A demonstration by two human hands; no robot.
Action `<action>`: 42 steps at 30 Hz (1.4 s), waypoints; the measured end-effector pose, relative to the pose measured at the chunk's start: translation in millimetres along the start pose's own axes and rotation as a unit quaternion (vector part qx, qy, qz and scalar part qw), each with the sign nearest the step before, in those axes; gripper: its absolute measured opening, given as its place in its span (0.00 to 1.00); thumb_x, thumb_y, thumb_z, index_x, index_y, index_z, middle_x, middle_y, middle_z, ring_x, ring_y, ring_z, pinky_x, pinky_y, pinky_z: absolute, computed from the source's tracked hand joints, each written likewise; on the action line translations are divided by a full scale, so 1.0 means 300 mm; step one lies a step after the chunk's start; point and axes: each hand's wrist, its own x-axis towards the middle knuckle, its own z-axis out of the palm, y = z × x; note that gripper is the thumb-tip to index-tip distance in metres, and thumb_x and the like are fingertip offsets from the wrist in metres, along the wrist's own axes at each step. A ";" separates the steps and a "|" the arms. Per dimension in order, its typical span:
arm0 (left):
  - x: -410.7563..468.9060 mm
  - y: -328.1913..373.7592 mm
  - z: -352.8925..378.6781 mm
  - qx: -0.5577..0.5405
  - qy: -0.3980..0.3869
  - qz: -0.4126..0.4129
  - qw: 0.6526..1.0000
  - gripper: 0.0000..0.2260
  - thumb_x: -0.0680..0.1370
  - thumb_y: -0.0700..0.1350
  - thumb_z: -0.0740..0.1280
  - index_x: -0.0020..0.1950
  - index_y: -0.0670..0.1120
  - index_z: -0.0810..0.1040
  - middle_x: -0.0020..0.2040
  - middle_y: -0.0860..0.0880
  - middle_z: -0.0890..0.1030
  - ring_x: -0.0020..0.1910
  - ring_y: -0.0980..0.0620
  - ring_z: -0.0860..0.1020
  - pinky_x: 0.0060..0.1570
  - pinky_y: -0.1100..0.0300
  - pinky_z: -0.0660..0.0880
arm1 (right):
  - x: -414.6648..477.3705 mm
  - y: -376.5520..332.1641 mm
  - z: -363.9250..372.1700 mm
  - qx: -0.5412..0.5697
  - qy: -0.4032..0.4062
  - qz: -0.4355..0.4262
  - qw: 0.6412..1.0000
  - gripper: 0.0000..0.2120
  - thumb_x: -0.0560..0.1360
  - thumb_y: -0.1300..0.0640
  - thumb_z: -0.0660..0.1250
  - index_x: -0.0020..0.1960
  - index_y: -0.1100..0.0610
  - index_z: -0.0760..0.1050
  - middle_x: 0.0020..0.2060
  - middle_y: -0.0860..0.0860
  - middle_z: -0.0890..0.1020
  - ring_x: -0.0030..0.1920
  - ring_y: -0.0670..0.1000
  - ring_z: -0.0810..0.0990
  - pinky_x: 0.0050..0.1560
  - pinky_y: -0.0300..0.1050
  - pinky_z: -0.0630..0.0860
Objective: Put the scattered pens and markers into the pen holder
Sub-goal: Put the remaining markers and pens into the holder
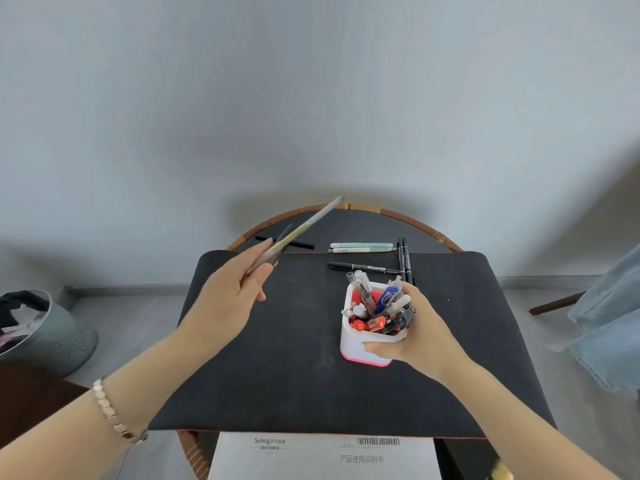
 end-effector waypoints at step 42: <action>0.020 0.181 0.135 0.039 -0.090 0.058 0.993 0.26 0.77 0.48 0.64 0.72 0.55 0.57 0.53 0.58 0.72 0.41 0.60 0.74 0.41 0.73 0.69 | -0.024 -0.049 -0.006 -0.053 -0.011 0.013 0.998 0.39 0.64 0.59 0.77 0.68 0.52 0.58 0.55 0.41 0.68 0.54 0.44 0.71 0.60 0.37 0.71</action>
